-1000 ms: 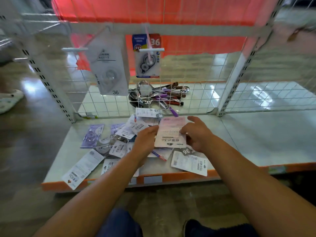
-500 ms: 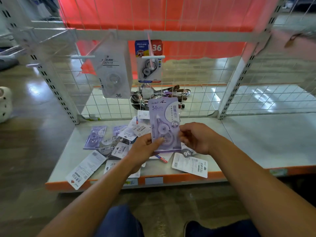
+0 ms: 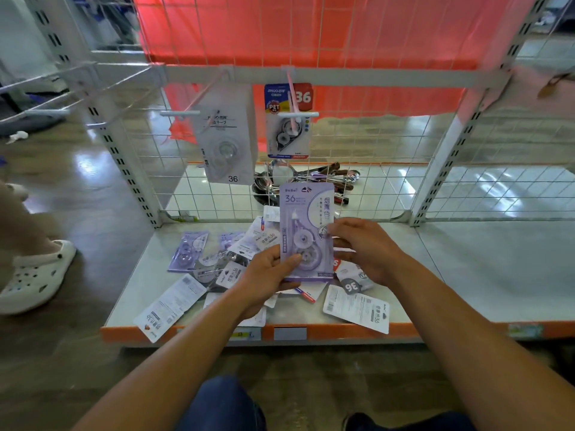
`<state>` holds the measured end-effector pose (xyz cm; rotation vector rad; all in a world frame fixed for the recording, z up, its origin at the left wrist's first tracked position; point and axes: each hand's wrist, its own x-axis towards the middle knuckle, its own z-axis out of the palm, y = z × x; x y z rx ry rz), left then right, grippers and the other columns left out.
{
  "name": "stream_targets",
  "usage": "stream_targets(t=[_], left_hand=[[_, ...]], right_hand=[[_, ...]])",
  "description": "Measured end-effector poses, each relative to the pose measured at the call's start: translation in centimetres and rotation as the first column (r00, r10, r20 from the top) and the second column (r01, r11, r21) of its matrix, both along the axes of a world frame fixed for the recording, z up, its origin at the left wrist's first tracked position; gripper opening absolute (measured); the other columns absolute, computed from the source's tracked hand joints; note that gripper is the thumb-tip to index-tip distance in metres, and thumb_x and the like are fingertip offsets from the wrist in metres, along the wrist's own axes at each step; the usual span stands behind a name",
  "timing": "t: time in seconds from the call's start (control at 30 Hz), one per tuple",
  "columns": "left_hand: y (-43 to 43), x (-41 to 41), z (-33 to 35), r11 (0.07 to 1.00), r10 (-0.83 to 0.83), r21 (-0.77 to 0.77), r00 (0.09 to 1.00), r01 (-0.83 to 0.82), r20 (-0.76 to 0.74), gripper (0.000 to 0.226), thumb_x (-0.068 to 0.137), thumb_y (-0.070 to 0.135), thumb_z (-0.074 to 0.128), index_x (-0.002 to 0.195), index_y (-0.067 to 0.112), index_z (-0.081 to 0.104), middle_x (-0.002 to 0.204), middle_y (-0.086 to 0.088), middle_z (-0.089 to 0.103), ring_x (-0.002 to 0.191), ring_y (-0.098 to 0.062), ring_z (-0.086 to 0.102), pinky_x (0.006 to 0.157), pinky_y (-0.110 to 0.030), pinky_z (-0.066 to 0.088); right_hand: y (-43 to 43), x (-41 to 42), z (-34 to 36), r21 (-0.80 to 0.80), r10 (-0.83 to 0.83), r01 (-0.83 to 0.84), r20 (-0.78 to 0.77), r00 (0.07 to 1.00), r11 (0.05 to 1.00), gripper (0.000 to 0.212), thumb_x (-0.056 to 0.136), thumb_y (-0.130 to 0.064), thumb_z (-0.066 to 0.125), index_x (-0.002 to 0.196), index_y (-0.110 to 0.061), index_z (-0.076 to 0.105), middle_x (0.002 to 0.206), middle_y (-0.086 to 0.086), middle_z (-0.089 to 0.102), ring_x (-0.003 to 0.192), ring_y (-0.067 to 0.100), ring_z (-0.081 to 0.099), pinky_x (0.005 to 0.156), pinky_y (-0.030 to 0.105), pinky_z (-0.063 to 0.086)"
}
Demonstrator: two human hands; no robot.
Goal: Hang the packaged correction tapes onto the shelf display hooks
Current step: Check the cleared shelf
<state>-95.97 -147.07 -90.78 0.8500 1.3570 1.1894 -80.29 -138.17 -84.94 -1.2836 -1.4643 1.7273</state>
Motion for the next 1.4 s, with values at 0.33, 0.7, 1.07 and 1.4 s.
stream_targets(t=[0.33,0.7,1.07,1.4], left_hand=[[-0.6,-0.8,0.9,0.999,-0.046,-0.008,0.998,0.045,-0.038,0.021,0.095,0.019,0.056,0.116,0.019,0.06,0.107,0.0,0.073,0.1,-0.014,0.069,0.083,-0.029,0.057],[-3.9,-1.8,11.9,0.971,-0.07,-0.235,0.995,0.052,-0.069,0.016,0.09,0.011,0.063,0.103,0.019,0.068,0.102,0.003,0.073,0.101,-0.016,0.068,0.084,-0.026,0.057],[-7.8,-1.8,33.0,0.964,-0.029,-0.264,0.999,0.033,0.02,0.019,0.089,0.011,0.065,0.105,0.02,0.065,0.111,-0.005,0.072,0.104,-0.019,0.068,0.093,-0.036,0.054],[-9.2,-1.6,52.3,0.99,-0.087,-0.112,0.995,0.082,-0.043,0.023,0.094,0.014,0.058,0.117,0.013,0.06,0.108,-0.004,0.072,0.1,-0.02,0.069,0.085,-0.034,0.057]], right_hand=[[0.4,-2.0,1.8,0.106,-0.038,0.062,-0.215,0.976,0.992,0.021,0.098,-0.01,0.049,0.095,-0.02,0.067,0.098,0.005,0.073,0.086,0.019,0.069,0.071,0.031,0.055],[-2.6,-2.2,10.8,0.033,-0.031,0.034,-0.096,0.995,0.999,0.021,0.098,-0.01,0.048,0.096,-0.019,0.066,0.097,0.004,0.073,0.091,0.022,0.07,0.08,0.038,0.058],[-6.5,-2.7,32.3,0.038,-0.006,0.011,-0.134,0.991,0.999,0.02,0.097,-0.008,0.048,0.098,-0.016,0.067,0.091,0.004,0.071,0.084,0.019,0.066,0.079,0.036,0.055],[-8.0,-3.1,50.8,0.108,-0.067,0.103,-0.294,0.953,0.989,0.018,0.098,-0.011,0.049,0.096,-0.014,0.066,0.092,0.008,0.07,0.084,0.023,0.065,0.08,0.042,0.052]])
